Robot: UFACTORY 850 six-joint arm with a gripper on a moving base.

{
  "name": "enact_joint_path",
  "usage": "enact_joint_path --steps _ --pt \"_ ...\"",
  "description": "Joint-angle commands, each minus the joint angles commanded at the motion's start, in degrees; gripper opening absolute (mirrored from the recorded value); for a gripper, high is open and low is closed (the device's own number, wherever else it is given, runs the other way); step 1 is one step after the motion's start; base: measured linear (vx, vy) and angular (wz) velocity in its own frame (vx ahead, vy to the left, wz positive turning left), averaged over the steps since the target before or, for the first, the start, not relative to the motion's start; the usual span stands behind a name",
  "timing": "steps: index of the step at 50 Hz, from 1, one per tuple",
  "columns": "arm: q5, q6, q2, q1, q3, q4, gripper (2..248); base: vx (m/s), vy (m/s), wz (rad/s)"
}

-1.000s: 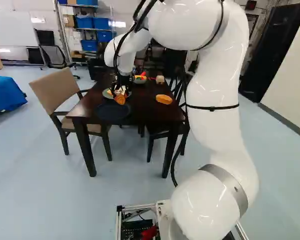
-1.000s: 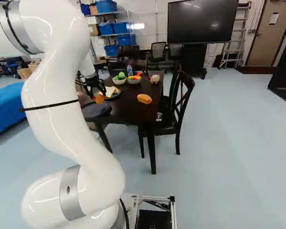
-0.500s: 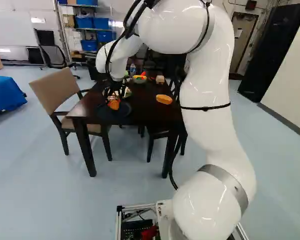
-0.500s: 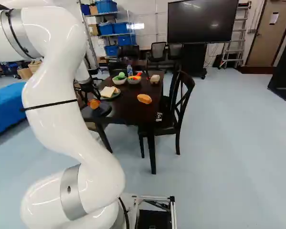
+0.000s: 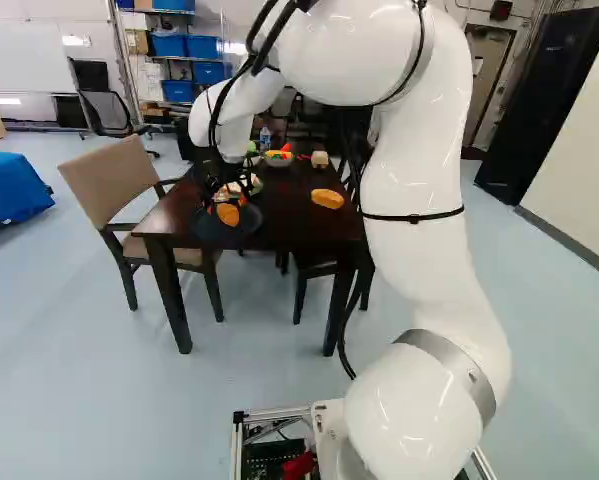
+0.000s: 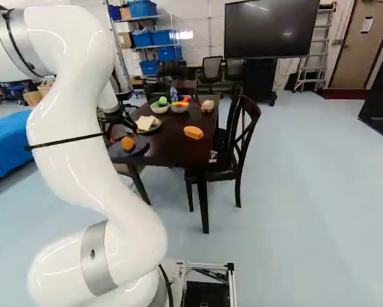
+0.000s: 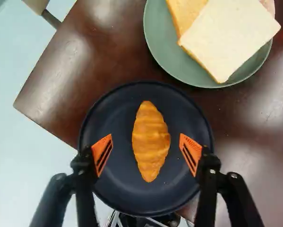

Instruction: Move the croissant to the empty plate

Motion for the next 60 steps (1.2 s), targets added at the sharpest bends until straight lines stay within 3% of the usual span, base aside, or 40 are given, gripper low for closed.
enact_joint_path --steps 5,6,39,60 --pt "0.00 0.00 0.00 0.00 0.00 0.00 210 0.000 0.000 0.000" --pt "0.00 0.00 0.00 0.00 0.00 0.00 244 0.000 0.000 0.000" --pt "-0.11 0.00 2.69 0.00 0.59 0.00 247 0.000 0.000 0.000" --pt "-2.83 0.00 5.43 -0.11 0.73 0.00 247 0.000 0.000 0.000"
